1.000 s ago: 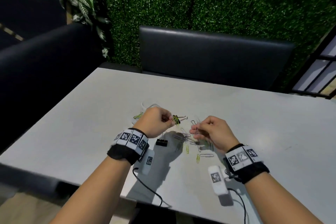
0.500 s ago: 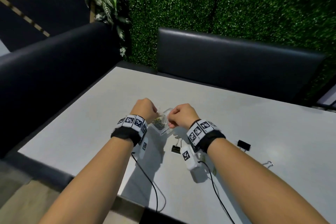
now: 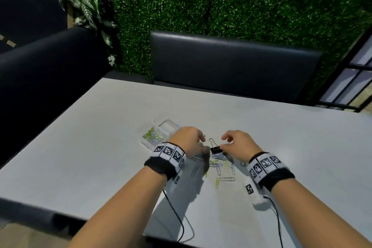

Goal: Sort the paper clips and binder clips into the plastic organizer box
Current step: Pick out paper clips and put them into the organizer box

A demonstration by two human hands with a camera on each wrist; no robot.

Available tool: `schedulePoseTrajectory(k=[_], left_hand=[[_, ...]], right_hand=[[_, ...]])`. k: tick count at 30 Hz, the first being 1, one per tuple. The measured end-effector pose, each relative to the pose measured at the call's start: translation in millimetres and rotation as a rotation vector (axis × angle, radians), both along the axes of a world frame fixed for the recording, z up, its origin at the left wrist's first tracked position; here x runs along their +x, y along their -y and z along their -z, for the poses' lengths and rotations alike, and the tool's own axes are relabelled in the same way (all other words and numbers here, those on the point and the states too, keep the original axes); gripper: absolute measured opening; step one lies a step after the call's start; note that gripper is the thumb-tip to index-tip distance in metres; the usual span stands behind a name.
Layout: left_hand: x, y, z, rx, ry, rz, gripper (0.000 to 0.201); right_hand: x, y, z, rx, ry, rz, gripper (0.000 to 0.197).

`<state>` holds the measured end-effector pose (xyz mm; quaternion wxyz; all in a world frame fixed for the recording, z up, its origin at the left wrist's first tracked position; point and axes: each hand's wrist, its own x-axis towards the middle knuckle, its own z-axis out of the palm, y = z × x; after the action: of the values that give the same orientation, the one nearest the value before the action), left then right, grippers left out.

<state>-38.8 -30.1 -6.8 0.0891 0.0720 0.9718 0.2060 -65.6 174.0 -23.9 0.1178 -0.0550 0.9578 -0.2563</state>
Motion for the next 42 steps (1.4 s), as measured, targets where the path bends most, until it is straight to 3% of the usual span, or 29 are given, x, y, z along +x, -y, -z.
schedulePoseTrajectory(k=[5, 9, 14, 21, 28, 31, 34, 37, 42], left_hand=[[-17, -22, 11, -0.148, 0.088, 0.076, 0.031], [-19, -21, 19, -0.158, 0.107, 0.072, 0.03], [-13, -12, 28, -0.182, 0.11, 0.098, 0.042], [2, -19, 36, -0.154, 0.13, 0.115, 0.026], [28, -23, 32, 0.01, 0.128, 0.154, 0.043], [41, -16, 30, -0.072, 0.064, 0.138, 0.065], [50, -6, 33, -0.224, 0.123, 0.073, 0.082], [55, -10, 34, -0.284, 0.165, 0.034, 0.068], [53, -33, 39, -0.147, 0.134, 0.02, 0.029]], right_hand=[[-1, 19, 17, 0.102, -0.039, -0.074, 0.039], [-3, 34, 22, 0.216, -0.072, -0.11, 0.031], [-21, 20, 12, 0.14, -0.134, 0.038, 0.029], [-25, 1, 7, 0.227, -0.116, 0.007, 0.021], [27, 8, 18, 0.265, 0.001, -0.244, 0.039], [52, -9, 13, 0.186, -0.027, -0.215, 0.041], [76, -36, 8, 0.184, 0.014, -0.137, 0.037], [91, -46, 9, 0.329, 0.129, -0.064, 0.03], [92, -17, 8, 0.22, 0.114, -0.076, 0.027]])
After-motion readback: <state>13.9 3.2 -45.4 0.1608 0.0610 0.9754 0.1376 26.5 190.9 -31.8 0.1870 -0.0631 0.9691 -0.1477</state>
